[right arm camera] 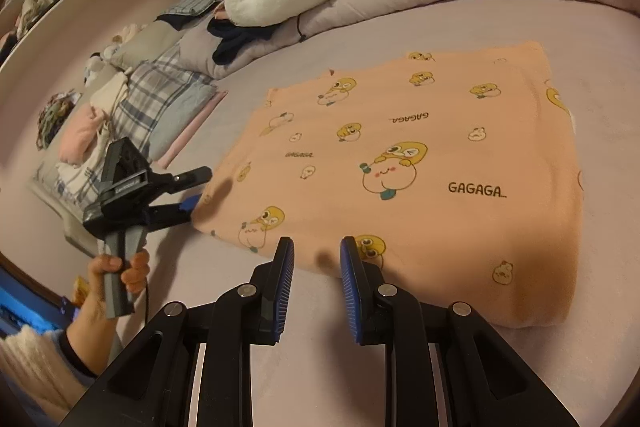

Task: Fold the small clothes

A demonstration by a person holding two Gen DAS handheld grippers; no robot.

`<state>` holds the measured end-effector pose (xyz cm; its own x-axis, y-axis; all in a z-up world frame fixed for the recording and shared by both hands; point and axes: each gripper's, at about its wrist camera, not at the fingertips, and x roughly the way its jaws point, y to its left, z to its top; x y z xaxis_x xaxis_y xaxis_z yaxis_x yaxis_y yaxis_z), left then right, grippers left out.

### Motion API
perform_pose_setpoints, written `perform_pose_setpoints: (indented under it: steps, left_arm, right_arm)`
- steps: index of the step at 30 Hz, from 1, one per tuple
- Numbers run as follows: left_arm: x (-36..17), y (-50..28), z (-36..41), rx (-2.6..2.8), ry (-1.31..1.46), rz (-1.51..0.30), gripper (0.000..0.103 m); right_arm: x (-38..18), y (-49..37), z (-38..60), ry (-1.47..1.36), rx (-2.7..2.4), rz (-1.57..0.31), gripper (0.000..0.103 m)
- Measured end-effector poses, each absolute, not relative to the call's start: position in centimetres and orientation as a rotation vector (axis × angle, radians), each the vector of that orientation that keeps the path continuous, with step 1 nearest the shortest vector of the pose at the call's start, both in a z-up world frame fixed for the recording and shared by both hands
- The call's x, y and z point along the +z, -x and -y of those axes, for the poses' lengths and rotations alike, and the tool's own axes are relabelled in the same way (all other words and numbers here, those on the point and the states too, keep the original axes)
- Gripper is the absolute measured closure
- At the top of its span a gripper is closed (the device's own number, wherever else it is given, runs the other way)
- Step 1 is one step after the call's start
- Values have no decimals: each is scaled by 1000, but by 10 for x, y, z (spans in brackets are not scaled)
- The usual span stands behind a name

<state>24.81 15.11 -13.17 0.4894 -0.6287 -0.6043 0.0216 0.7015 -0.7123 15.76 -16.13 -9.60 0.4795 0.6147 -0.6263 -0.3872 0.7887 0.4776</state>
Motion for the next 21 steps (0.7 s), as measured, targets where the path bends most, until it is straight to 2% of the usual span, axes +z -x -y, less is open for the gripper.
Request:
perform_pose_setpoints:
  steps: [13,21]
  left_arm:
    - [-134,-268,-139,-445,616,-1001,42]
    - [-136,-291,-129,-454,603,-1009,42]
  right_arm:
    - [-92,-168,145,-255,611,-893,80]
    - [-89,-206,117,-235,536,-909,80]
